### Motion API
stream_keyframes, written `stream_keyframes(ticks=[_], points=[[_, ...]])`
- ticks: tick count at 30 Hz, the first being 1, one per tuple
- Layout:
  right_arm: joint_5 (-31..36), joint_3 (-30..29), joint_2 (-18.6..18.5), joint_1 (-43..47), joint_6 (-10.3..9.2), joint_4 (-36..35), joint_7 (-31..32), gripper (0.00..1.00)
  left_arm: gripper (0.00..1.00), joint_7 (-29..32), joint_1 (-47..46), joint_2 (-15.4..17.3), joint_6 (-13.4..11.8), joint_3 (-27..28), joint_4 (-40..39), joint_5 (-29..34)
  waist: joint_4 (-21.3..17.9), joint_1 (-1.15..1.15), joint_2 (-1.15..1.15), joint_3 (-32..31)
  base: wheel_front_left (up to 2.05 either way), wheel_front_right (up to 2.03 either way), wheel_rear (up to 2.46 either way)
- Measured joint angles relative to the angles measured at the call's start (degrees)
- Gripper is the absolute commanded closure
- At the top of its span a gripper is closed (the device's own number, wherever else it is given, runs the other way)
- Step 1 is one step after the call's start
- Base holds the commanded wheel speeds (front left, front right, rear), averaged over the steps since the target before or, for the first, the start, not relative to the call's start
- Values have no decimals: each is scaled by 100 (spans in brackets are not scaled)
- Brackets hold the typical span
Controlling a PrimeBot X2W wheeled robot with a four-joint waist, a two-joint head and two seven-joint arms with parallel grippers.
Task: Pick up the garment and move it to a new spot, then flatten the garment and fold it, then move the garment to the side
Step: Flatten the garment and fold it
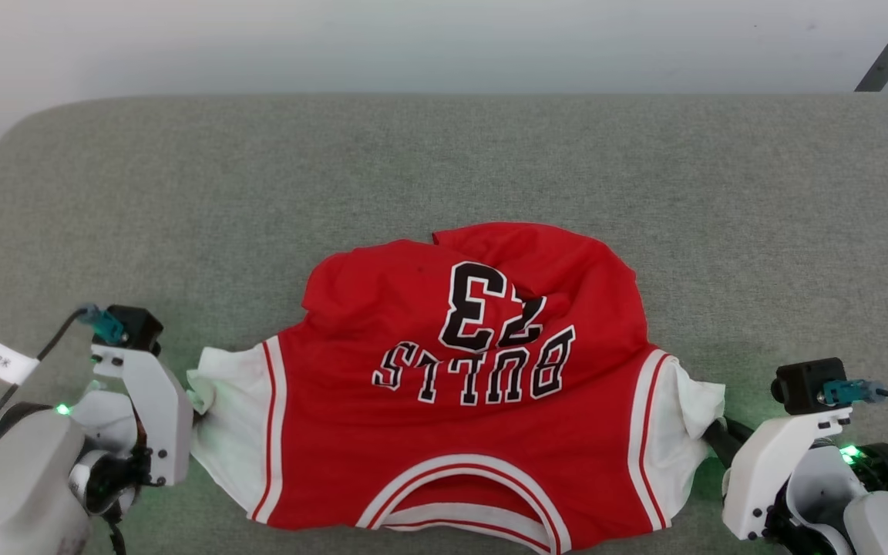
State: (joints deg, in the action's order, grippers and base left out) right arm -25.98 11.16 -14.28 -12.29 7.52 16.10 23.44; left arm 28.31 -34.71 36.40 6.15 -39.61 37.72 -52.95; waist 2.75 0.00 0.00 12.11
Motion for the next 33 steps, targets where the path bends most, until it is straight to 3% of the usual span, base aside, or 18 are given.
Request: stream_keyframes(ticks=[4,8,13,20,25,33], points=[[-304,-11,-41,-105,0,11,202,100,100,339,-76,26,0,18,-55,-156,9,0,0,-70,0,0,0],[-598,-21,-309,-250,0,-380,576,100,100,916,-298,132,-2,-5,-435,-267,17,0,0,-233,0,0,0],[-965,-136,-630,-867,0,-1049,1074,100,100,1551,-990,370,-88,33,-1125,-261,19,0,0,-543,0,0,0],[-1160,-138,-719,-1996,0,-1311,1530,100,100,2071,-1934,336,-198,74,-1530,-169,14,0,0,-1047,0,0,0],[-1184,-30,-651,-2921,0,-1163,1525,100,100,2019,-2730,231,-245,205,-1445,24,10,0,0,-1316,0,0,0],[-1327,12,-377,-4305,0,-112,970,100,100,1422,-3802,-257,-202,341,-776,312,1,0,0,-1355,0,0,0]])
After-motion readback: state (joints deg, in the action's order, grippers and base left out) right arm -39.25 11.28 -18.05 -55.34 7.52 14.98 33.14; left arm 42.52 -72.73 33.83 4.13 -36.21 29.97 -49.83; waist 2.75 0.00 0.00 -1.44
